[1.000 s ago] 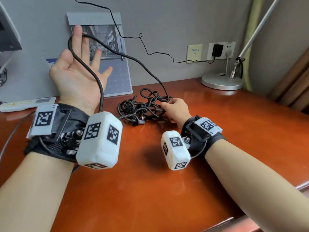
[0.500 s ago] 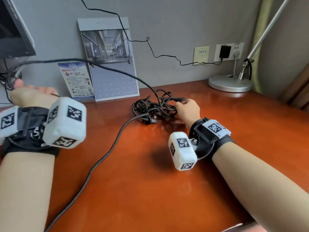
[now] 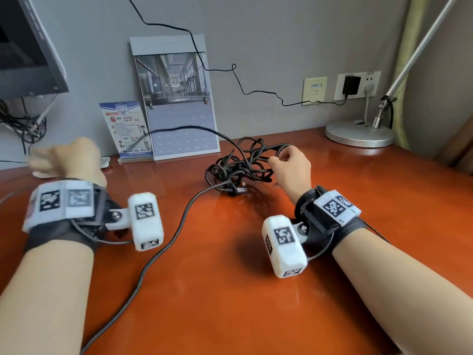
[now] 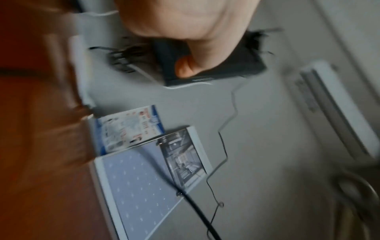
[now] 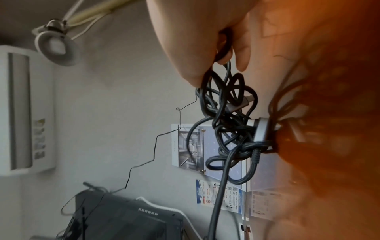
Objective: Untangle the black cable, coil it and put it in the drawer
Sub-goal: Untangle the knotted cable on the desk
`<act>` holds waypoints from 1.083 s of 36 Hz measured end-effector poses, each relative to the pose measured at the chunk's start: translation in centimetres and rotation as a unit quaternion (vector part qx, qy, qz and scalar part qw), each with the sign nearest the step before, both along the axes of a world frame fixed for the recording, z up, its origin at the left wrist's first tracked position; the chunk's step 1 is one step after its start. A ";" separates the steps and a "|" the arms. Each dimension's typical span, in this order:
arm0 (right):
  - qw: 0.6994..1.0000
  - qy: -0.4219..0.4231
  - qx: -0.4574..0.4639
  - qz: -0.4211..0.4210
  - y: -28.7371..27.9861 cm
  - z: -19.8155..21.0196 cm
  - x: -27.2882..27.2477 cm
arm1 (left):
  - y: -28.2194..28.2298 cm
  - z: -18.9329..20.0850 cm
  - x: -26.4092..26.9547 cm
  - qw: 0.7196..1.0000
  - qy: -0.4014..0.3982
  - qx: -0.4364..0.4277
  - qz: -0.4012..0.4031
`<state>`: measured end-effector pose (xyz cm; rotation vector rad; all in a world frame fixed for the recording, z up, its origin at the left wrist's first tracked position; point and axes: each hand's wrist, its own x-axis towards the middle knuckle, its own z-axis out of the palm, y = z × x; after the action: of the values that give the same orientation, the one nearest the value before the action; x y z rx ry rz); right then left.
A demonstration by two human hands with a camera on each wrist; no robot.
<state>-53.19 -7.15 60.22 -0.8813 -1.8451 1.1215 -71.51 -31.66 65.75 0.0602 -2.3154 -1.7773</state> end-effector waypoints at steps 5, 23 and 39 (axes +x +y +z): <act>0.996 0.006 0.089 0.023 -0.9 0.4 0.0 | 4.8 1.9 4.8 0.974 0.135 -0.052 -0.174; 0.980 -0.012 0.195 0.047 -2.4 0.6 -0.1 | 9.2 -0.4 8.4 0.774 0.272 -0.491 -0.294; 0.996 -0.038 0.081 0.020 -0.7 0.5 0.4 | 4.4 3.3 5.9 0.912 0.262 -0.303 -0.084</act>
<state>-52.82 -7.82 60.67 -0.8056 -1.9931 0.9590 -65.57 -27.29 69.04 -0.6481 -2.3673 -0.8870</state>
